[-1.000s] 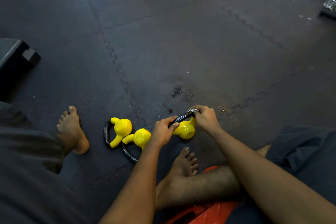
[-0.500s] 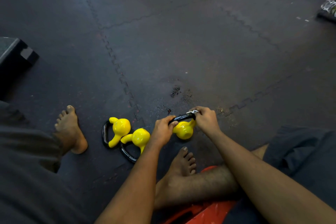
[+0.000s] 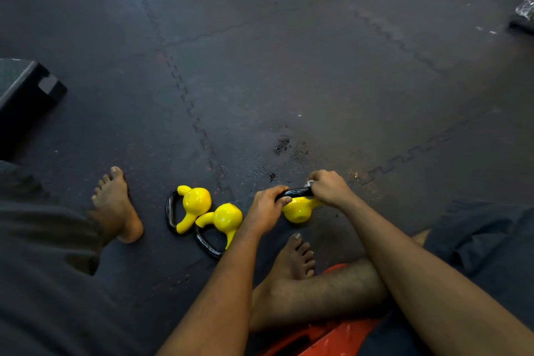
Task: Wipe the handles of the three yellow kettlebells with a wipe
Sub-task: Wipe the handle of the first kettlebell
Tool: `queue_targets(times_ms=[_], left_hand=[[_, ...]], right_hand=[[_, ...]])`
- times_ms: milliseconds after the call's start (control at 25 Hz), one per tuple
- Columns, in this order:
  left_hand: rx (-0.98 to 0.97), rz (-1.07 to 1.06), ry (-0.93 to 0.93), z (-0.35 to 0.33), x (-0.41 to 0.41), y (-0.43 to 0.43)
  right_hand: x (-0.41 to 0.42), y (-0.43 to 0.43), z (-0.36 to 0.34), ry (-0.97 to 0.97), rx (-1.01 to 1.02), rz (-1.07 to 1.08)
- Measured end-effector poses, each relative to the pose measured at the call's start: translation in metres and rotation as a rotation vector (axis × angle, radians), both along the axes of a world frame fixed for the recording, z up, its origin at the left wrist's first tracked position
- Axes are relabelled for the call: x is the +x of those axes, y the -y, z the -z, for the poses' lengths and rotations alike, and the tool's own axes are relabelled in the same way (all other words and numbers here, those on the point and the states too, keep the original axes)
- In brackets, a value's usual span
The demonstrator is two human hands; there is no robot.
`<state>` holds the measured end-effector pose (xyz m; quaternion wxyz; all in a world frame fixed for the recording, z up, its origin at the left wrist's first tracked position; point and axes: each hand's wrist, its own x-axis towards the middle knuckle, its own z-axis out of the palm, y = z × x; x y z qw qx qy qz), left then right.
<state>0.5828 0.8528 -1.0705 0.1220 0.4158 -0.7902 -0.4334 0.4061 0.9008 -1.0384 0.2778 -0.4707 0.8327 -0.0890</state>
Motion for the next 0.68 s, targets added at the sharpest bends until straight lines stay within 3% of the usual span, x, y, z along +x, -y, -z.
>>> queue_targets(times_ms=[160,440,680], left_hand=[[0.000,0.059,-0.031,0.002,0.001,-0.001],[-0.037,0.004,-0.066,0.005,0.004,0.000],[0.004,0.143,-0.055,0.012,0.012,0.006]], right_hand=[[-0.008,0.000,-0.011,0.110,0.185,-0.100],[0.005,-0.008,-0.009,0.221,-0.070,0.220],[-0.008,-0.003,-0.009,0.246,0.268,-0.090]])
